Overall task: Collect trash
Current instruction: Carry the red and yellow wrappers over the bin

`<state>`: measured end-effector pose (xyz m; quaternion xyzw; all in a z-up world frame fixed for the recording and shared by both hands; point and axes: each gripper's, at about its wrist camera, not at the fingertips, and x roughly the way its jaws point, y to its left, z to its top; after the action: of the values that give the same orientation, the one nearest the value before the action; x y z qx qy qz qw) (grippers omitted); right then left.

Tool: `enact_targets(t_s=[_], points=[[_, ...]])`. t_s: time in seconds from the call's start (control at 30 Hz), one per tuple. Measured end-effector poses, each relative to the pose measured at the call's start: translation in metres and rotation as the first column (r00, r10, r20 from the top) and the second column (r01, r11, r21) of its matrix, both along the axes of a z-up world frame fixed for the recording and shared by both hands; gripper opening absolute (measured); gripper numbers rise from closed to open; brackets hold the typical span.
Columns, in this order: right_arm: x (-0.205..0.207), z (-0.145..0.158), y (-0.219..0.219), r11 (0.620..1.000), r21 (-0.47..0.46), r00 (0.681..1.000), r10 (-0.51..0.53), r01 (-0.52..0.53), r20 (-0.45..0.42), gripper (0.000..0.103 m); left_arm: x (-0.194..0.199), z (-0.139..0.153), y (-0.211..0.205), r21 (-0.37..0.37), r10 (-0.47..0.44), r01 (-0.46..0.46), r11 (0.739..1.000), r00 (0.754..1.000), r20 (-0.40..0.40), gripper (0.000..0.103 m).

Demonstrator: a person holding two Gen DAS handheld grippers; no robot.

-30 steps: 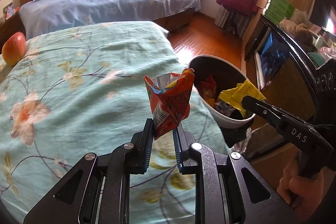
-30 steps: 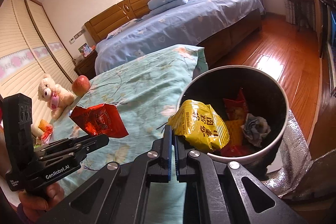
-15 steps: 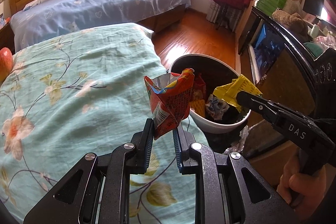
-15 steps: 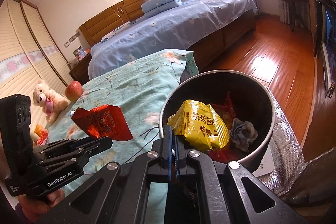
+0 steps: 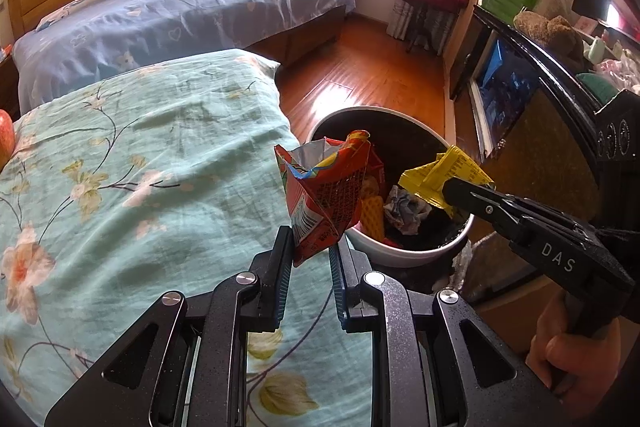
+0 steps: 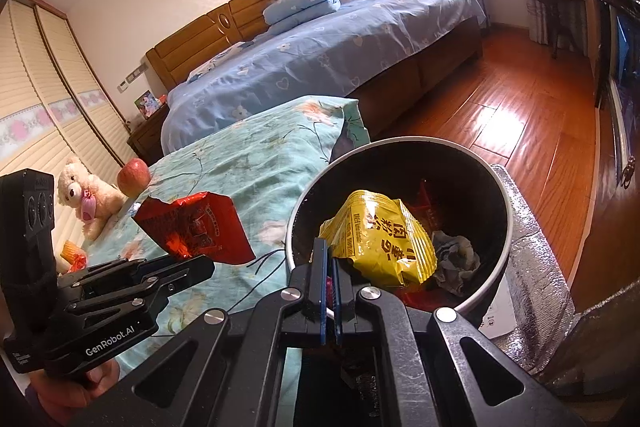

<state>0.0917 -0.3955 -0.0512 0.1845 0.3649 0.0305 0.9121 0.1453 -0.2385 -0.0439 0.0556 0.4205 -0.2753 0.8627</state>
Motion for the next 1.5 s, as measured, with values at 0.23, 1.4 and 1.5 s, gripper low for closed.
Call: enact_targets(t_s=[0.23,1.4,1.5], points=[[0.003,-0.004,-0.008,1.000,0.001,1.000,-0.007,0.007,-0.009,0.002,0.004,-0.001,-0.008,0.004,-0.010,0.010,1.000,1.000,-0.004,0.017],[0.021,-0.010,-0.029,1.000,-0.021,0.999,-0.023,0.022,-0.036,0.002,0.014,-0.005,-0.045,0.039,-0.049,0.049,0.998,0.999,-0.009,0.017],[0.022,-0.011,-0.031,1.000,-0.020,0.999,-0.024,0.023,-0.039,0.002,0.014,-0.006,-0.048,0.043,-0.051,0.051,0.998,0.999,-0.009,0.017]])
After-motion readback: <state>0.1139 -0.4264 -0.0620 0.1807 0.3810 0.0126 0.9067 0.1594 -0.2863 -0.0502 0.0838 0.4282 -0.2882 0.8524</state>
